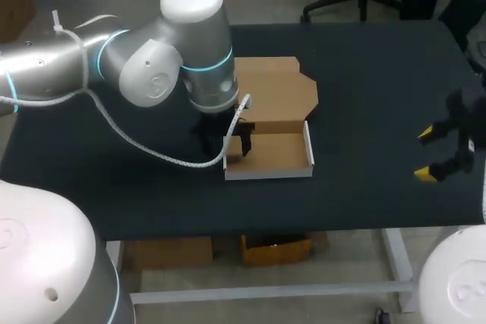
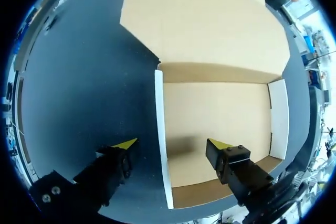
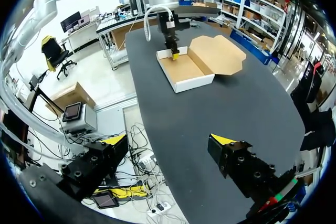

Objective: Assemble the packaging by folding the flat box into shape, placing the metal phone stand inside, and closing the box properly

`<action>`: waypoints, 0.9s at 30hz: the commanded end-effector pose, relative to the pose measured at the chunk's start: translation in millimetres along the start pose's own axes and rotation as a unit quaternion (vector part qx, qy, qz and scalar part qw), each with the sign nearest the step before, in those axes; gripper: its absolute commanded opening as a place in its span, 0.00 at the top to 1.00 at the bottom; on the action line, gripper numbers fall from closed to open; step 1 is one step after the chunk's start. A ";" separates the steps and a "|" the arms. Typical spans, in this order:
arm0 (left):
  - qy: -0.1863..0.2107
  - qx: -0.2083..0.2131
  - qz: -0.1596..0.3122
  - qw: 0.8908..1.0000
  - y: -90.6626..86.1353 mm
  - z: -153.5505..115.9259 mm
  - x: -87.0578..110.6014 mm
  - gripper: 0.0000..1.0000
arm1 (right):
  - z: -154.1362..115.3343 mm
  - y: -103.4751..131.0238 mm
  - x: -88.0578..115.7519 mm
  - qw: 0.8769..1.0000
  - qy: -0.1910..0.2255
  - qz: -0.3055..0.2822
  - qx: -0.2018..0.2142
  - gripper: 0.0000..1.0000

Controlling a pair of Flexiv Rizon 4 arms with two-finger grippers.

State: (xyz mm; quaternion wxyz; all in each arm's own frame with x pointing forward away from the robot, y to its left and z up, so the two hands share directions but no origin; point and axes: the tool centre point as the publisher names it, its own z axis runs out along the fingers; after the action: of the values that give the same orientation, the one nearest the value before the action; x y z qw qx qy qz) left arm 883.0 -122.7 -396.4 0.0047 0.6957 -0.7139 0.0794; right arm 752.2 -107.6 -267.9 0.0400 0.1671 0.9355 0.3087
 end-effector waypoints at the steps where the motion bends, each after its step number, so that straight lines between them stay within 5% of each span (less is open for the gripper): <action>1: 0.025 0.011 0.006 1.000 6.2 -5.2 -7.8 0.00 | -0.5 0.4 0.3 1.000 -0.001 0.000 -0.001 0.00; 12: 0.121 0.041 0.050 0.991 15.7 -34.3 -11.5 0.00 | -0.9 0.1 -1.6 1.000 -0.002 0.003 -0.003 0.00; 27: 0.225 0.102 0.161 0.956 52.7 -98.7 -16.3 0.00 | -1.7 -1.3 -1.9 1.000 -0.006 0.011 -0.005 0.00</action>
State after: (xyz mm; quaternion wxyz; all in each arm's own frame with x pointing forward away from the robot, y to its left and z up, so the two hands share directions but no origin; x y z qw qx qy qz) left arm 836.9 -110.3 -318.7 0.0796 0.5424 -0.7934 0.2645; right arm 755.9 -109.9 -267.9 0.0409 0.1788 0.9322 0.3120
